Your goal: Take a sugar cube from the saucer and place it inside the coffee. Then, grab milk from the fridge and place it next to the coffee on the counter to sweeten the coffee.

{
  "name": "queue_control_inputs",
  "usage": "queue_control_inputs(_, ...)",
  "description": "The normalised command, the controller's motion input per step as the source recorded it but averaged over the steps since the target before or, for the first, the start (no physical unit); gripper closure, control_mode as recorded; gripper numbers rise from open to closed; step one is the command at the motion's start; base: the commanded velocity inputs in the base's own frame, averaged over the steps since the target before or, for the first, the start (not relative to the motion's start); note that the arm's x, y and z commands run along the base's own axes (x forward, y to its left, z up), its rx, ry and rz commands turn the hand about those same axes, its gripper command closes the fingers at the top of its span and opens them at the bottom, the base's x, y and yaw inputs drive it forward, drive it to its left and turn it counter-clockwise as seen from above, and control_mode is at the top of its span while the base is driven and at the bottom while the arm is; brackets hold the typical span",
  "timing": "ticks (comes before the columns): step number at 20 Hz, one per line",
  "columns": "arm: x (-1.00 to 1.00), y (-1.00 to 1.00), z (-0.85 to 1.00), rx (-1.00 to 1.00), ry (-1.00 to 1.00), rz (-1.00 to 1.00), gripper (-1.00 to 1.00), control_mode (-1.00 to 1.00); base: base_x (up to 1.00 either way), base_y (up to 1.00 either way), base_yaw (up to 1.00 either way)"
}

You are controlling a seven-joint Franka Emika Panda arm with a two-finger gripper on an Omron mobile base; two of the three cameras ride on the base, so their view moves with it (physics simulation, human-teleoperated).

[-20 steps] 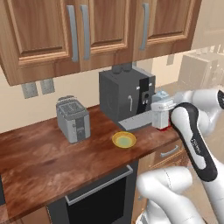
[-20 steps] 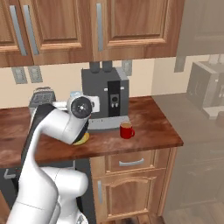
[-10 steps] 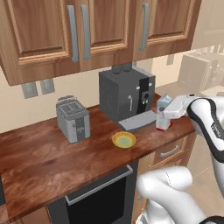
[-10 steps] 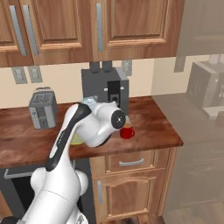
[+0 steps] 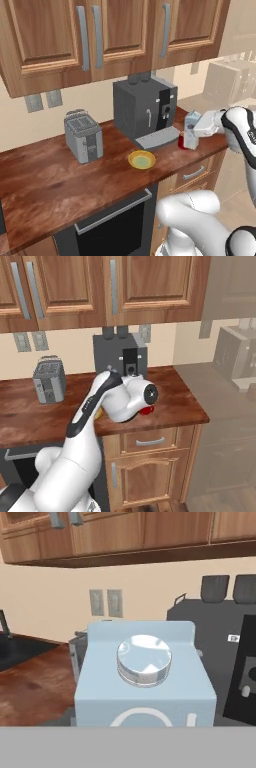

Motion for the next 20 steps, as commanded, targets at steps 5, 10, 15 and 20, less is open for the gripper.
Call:
queue_control_inputs(5,0.10,-0.11,-0.45,0.00,-0.02,0.00,1.00,-1.00,0.00,0.00,0.00)
queue_control_inputs(10,0.30,-0.01,-0.41,0.00,-0.03,0.00,1.00,-1.00,0.00,0.00,0.00)
queue_control_inputs(15,0.41,-0.06,-0.31,0.00,-0.02,0.00,1.00,-1.00,0.00,0.00,0.00)
queue_control_inputs(20,0.37,-0.15,-0.34,0.01,0.00,0.01,1.00,-1.00,0.00,0.00,0.00)
